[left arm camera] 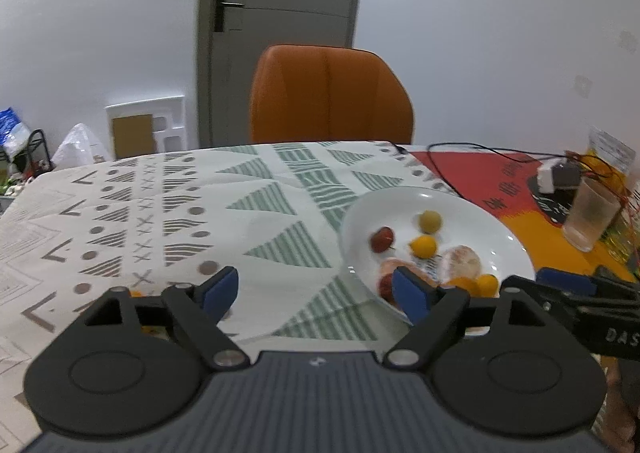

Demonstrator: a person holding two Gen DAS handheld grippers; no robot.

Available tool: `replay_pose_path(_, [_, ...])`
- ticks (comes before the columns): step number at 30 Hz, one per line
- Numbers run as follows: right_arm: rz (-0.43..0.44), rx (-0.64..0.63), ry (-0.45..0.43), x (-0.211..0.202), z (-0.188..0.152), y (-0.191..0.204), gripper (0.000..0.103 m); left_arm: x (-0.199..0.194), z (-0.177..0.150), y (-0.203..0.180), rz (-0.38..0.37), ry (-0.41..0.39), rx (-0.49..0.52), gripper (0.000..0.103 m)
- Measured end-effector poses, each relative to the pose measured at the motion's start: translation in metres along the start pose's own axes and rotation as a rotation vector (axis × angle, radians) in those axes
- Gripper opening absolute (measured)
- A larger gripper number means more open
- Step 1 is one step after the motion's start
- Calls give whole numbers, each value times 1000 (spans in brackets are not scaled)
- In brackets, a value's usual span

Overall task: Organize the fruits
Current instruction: 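Open the left tool to drop the orange while the right tool releases the mandarin, then move both open tools back to the remaining fruits on the cloth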

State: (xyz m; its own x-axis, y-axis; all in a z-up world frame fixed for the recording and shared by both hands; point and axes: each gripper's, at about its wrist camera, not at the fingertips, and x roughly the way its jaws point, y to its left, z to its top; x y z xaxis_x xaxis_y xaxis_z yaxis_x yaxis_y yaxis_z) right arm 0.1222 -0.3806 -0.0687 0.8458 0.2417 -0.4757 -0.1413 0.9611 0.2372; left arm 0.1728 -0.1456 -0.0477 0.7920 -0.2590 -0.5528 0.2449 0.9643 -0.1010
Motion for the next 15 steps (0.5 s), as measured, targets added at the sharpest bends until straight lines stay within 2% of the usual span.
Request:
replay_pose_path(8, [36,1,-5,7,0,15,103,-8,-2,19,33,-6,-21,87])
replay_pose_path(15, [56,-2,5,14,-1,27,103,-13,-5,40,58,-8,-72,88])
